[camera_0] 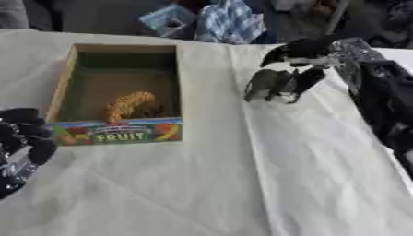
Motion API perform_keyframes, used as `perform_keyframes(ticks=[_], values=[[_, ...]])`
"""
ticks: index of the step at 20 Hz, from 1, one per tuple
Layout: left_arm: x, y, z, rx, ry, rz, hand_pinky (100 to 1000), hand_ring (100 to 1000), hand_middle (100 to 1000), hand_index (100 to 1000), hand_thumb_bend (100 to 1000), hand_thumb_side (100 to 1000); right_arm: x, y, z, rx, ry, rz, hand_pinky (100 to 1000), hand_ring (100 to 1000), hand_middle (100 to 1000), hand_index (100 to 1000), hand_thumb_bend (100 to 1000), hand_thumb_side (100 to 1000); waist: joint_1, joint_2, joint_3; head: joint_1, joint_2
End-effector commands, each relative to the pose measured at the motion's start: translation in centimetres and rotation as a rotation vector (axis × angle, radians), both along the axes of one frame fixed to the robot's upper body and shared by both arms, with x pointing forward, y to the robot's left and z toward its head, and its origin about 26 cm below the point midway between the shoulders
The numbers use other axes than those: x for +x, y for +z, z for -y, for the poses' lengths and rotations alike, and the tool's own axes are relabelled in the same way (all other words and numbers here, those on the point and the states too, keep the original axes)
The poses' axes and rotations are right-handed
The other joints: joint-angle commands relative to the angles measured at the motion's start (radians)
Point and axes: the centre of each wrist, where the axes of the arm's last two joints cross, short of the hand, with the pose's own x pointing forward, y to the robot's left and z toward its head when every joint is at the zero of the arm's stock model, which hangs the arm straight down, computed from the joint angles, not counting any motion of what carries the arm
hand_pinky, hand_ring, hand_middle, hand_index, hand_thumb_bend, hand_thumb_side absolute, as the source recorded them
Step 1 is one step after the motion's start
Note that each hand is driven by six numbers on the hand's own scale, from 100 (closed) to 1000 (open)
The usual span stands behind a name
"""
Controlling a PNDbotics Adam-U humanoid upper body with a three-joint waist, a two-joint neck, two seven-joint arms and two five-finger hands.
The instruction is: Pick up objects on the table and place them in the box.
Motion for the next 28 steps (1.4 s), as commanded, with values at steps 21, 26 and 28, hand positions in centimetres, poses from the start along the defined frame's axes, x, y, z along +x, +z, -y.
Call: perform_keyframes(ticks=[21, 26, 28], values=[[0.0, 0.8, -0.1, 0.006, 0.000, 0.029, 532, 581, 577, 720, 762, 412, 0.2, 0.3, 0.2, -0.026, 0.060, 0.094, 681, 478, 363, 513, 100, 436, 0.004, -0.015, -0.005, 0.002, -0.014], [0.0, 0.7, -0.2, 0.008, -0.001, 0.023, 532, 581, 577, 720, 761, 412, 0.8, 2.5, -2.5, 0.005, 0.129, 0.144, 659, 432, 302, 460, 100, 414, 0.001, -0.024, -0.008, 0.003, -0.008], [-0.1, 0.6, -0.2, 0.010, -0.001, 0.021, 532, 581, 577, 720, 761, 412, 1.0, 3.5, -3.8, 0.017, 0.158, 0.159, 657, 427, 293, 454, 100, 402, -0.002, -0.027, -0.008, 0.003, -0.007]])
